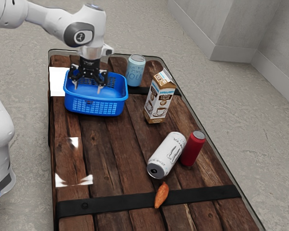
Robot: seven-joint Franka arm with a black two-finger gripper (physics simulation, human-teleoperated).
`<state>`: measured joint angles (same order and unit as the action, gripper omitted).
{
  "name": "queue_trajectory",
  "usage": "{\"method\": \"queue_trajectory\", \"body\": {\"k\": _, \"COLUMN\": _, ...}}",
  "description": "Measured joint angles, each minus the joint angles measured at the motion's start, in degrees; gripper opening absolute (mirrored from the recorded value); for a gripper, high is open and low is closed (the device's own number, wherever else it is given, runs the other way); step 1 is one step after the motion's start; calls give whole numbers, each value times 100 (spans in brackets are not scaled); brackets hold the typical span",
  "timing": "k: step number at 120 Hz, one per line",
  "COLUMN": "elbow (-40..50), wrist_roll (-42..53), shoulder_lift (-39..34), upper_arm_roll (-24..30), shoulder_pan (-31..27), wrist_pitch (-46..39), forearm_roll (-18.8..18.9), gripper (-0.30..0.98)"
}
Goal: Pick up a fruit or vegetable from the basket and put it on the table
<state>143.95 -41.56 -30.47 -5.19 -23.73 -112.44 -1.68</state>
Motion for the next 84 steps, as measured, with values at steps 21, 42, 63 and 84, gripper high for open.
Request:
{"method": "queue_trajectory", "body": {"k": 21, "elbow": -10, "wrist_roll": 331, "shoulder_lift": 145, "upper_arm_roll": 6, "shoulder_pan": -65, "wrist_pitch": -42, "forearm_roll": -44, "gripper": 69}}
{"method": "queue_trajectory", "body": {"k": 42, "elbow": 10, "wrist_roll": 552, "shoulder_lift": 247, "upper_arm_roll": 21, "shoulder_pan": -58, "wrist_pitch": -133, "forearm_roll": -59, "gripper": 69}}
{"method": "queue_trajectory", "body": {"k": 63, "elbow": 48, "wrist_roll": 697, "shoulder_lift": 344, "upper_arm_roll": 25, "shoulder_pan": -50, "wrist_pitch": -262, "forearm_roll": -143, "gripper": 69}}
{"method": "queue_trajectory", "body": {"k": 84, "elbow": 193, "wrist_roll": 789, "shoulder_lift": 367, "upper_arm_roll": 26, "shoulder_pan": -44, "wrist_pitch": -450, "forearm_roll": -229, "gripper": 69}}
